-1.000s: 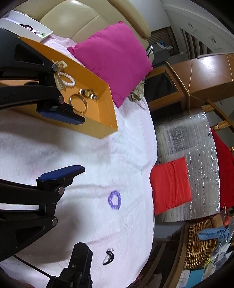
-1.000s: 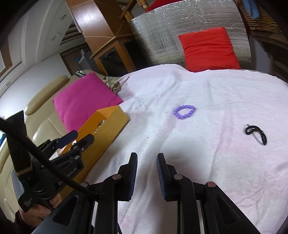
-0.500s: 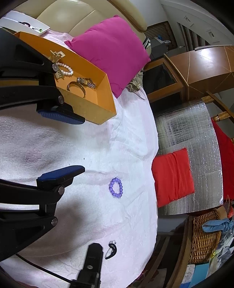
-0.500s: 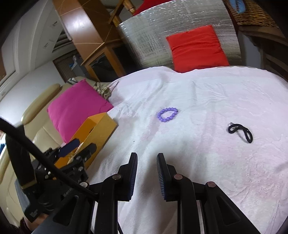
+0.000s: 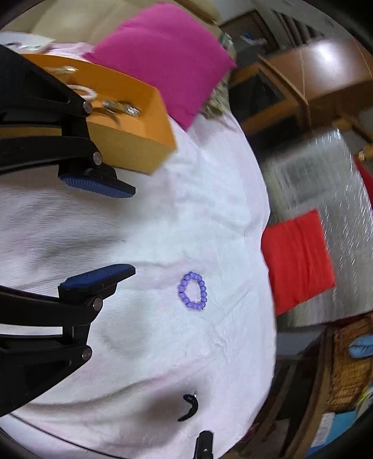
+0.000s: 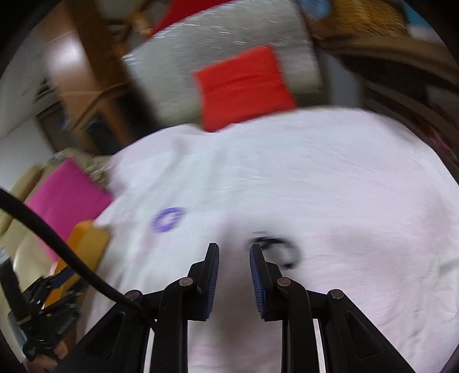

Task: Organize jewelry
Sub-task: 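Move both grippers back over the purple bead bracelet and black keychain, then grasp the purple bead bracelet with the left gripper while the right gripper grasps the black keychain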

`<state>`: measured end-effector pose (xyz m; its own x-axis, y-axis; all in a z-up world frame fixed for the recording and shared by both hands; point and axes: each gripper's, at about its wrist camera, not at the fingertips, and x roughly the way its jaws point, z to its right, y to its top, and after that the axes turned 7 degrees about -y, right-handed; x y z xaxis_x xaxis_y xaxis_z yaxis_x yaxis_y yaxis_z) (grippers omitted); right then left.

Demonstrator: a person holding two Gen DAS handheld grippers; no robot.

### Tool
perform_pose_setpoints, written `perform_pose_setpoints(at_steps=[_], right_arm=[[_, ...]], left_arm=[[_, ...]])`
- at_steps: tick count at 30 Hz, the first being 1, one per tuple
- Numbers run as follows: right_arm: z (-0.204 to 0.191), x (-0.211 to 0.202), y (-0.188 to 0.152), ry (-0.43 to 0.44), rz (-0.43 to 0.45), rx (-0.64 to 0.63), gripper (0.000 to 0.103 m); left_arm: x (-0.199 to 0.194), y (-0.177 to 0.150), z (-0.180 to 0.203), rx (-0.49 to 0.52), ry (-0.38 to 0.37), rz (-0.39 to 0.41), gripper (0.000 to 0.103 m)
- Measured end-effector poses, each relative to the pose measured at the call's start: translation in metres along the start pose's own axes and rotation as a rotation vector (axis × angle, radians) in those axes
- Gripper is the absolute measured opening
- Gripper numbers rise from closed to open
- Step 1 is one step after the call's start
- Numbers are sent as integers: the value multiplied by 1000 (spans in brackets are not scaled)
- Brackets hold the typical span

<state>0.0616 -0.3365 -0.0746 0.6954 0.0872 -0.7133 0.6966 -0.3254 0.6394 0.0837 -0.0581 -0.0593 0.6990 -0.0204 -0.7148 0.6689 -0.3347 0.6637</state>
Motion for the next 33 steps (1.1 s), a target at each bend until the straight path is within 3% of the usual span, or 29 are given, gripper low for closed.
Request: perform_pose_setpoints(at_steps=[2,6,9,15,18,20,21,25,26,29,32,33], right_arm=[[24,15,5,-45,-64,67,25],[44,36,5,-15,-137,170,27],[37,40,5,-22,-137,152,27],[21,52,2,-39,-156,109,27],[12,54,0,-61,-145,73,27],[7,55,-1,-88,-135,50,38],[3,57,-1,-105,-128,35,49],[-4,64,-3,-137,-103,18,52],[-6,65,-3,-148,-96,21,51],[-7,69,-2,-196,-72,16,32],[-7,68,-3,-237,-53,4,13],[-6,67,-3,-239,-52,11,9]], left_arm=[[18,12,-3,6,-36,-35,55],[47,28,-5,-34,-116,-53,55],[61,33,-12,-89,-167,-52,55],[88,46,-18,-155,-178,-59,55],[102,53,-13,-176,-218,-71,55],[110,57,-9,-181,-238,-74,55],[114,58,-7,-183,-250,-73,55],[132,58,-8,-221,-288,-93,55],[136,57,-9,-237,-300,-92,55],[138,59,-7,-233,-311,-65,53],[137,58,3,-188,-328,-49,23],[135,58,8,-161,-315,-43,22]])
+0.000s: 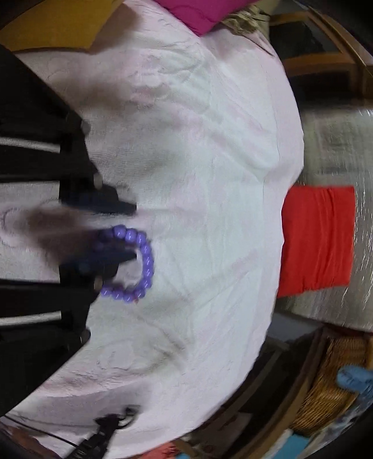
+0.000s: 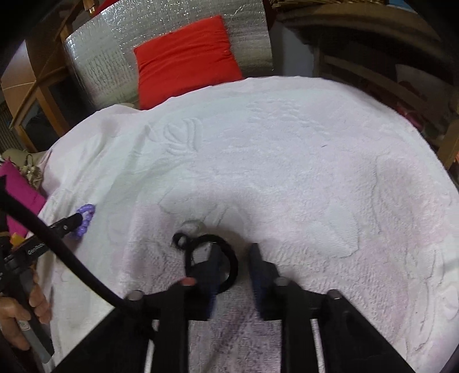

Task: Organize jewelry
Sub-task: 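Grasp the purple bead bracelet with the left gripper while the right gripper grasps the black keychain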

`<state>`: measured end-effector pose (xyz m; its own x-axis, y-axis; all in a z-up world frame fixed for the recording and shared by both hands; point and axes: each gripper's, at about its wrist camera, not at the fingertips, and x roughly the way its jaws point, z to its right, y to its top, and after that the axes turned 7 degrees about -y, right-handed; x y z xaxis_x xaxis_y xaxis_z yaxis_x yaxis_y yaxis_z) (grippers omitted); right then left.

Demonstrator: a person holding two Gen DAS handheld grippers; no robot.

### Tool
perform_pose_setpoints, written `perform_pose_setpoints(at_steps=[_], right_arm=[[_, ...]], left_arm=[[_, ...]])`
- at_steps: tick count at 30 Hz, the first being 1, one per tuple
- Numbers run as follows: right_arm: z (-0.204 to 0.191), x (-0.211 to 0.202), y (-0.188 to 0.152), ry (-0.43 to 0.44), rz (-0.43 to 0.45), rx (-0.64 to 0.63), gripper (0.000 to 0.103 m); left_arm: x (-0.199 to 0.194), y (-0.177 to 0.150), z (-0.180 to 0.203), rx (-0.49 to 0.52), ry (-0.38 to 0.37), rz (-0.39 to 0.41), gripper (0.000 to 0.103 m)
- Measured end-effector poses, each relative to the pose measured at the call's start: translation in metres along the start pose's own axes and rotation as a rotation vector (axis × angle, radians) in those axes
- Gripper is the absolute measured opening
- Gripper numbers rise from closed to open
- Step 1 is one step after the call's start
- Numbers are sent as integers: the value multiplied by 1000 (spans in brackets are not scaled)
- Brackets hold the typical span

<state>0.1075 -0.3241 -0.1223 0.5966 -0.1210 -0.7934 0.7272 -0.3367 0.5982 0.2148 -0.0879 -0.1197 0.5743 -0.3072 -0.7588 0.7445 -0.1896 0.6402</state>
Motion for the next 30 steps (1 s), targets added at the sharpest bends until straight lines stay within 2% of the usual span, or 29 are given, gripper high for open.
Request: perform_pose_setpoints(at_steps=[3,8,12,15,18,20,25,30], right_arm=[[4,-4,1,21,-2,41,9],[3,-13,4,84,-11,89,9],[4,-19,7,193,-34,151,9],[4,-22,6,271,-60,197,9],[1,-23,6,285,-70,207,9],[-2,-24,5,291,-70,213,9],[-6,-28,3,308,-68,228,9],[-4,-26,2,306,-72,233,9]], left_arm=[[-5,-2,1,29,2,3,15],[-19,-7,-4,25,-44,-4,14],[-31,-9,1,69,-42,-5,14],[-40,-15,0,77,-87,-45,12],[-47,-25,0,117,-61,-71,12],[-52,-28,2,130,-69,-66,12],[-53,-24,-3,61,-174,-56,12],[-23,-26,-7,-45,-195,-120,12]])
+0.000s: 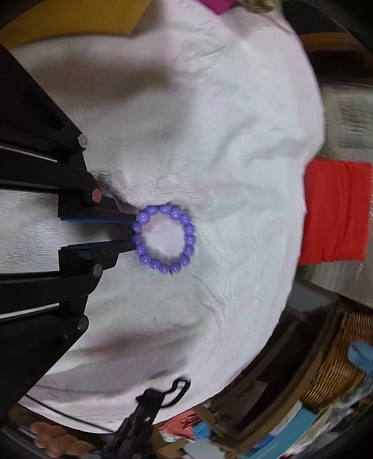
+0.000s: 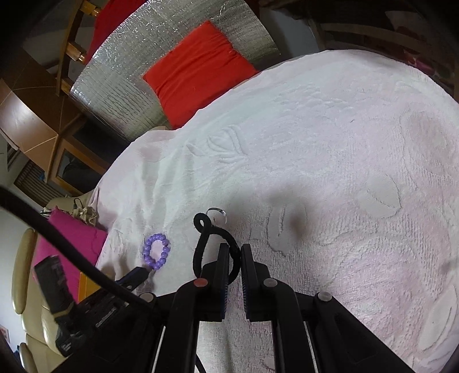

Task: Organize jewelry
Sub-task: 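Grasp the purple bead bracelet with the left gripper while the right gripper grasps the black keychain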

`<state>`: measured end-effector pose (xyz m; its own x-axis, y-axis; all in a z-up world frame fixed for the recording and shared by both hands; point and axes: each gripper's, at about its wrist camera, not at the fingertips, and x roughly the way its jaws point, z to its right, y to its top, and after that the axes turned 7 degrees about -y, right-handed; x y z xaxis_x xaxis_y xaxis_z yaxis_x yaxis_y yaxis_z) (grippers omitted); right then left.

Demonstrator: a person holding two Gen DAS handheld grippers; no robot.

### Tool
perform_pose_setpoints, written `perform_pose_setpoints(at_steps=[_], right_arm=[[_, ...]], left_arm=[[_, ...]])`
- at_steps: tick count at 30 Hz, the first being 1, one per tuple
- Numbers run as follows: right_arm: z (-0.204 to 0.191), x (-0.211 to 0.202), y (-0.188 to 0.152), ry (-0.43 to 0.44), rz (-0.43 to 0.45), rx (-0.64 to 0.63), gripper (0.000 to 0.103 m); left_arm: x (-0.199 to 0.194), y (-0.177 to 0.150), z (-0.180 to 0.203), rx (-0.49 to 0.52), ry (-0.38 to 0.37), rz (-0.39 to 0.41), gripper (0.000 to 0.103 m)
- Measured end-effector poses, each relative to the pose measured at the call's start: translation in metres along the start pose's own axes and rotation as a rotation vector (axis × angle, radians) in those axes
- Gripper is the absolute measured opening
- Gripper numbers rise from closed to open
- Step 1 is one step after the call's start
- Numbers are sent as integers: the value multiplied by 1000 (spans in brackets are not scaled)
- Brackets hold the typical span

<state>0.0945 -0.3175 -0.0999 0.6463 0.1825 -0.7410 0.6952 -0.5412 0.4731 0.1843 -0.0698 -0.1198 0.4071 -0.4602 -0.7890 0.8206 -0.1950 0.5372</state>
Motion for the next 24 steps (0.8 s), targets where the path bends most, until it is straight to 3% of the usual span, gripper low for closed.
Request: perform_pose_setpoints(at_steps=[7,10,15,24], right_arm=[[3,-3,1,2,9,-10,9],[5,-3,2,5,11,-11,9],[9,-5,2,12,9,-2,9],[7,-3,1,18,4,-13,9]], left_arm=[[4,12,-11,-118,-6,46,13],[7,16,-12,-131,-11,59,19],[2,22,-17,-212,-63,61,38],[9,24,-29,-282,-72,104,39]])
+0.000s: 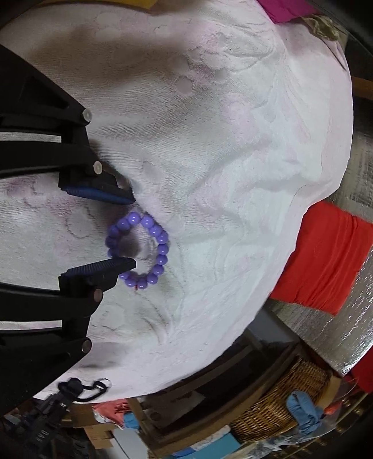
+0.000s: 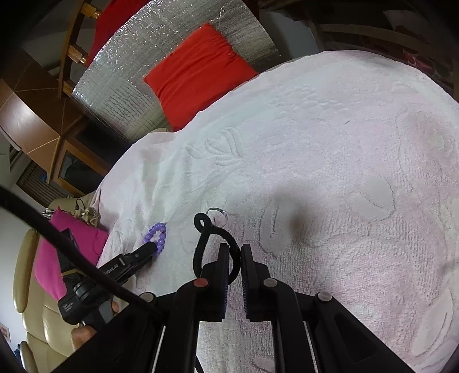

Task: Organize jewelry
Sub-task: 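Grasp the purple bead bracelet with the left gripper while the right gripper grasps the black keychain, then carry the purple bracelet and black keychain in both grippers to the orange box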

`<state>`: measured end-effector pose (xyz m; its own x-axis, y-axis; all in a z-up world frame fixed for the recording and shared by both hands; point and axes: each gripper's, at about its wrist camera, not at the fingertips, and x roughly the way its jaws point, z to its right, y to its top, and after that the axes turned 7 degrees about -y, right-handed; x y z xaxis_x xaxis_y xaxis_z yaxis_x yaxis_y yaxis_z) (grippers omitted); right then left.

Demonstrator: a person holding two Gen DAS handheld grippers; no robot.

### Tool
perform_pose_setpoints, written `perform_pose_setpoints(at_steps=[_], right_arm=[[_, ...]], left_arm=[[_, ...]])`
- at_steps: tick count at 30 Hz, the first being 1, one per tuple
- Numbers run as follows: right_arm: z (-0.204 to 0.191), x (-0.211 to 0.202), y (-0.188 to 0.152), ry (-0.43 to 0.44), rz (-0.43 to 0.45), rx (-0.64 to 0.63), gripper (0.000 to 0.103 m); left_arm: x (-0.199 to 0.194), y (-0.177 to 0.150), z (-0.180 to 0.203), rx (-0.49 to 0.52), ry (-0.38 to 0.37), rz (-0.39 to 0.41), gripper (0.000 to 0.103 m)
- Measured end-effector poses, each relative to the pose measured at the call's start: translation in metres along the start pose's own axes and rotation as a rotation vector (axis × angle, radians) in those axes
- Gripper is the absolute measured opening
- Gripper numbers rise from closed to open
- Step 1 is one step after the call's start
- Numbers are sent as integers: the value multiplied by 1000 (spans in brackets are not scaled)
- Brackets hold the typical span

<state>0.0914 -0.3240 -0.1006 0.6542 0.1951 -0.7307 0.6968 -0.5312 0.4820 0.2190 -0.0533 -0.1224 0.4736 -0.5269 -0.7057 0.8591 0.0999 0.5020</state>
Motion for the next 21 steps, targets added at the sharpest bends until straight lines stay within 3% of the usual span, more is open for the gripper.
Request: perform_pose_setpoints(at_steps=[2,6,13,21], right_arm=[[-1,2,-1,1,-3,-6,9],[-2,3,-3,-3,-7,-6,9],[-7,0,-3,4,4,-8,9],[-23,-9,-5,48,26,-42,9]], left_arm=[[0,1,1,-3,-5,19,38],[-3,-1,0,22,31,37,12],[-14,-9,23,125,8,34,9],[-58,-28,58,266,4,78,9]])
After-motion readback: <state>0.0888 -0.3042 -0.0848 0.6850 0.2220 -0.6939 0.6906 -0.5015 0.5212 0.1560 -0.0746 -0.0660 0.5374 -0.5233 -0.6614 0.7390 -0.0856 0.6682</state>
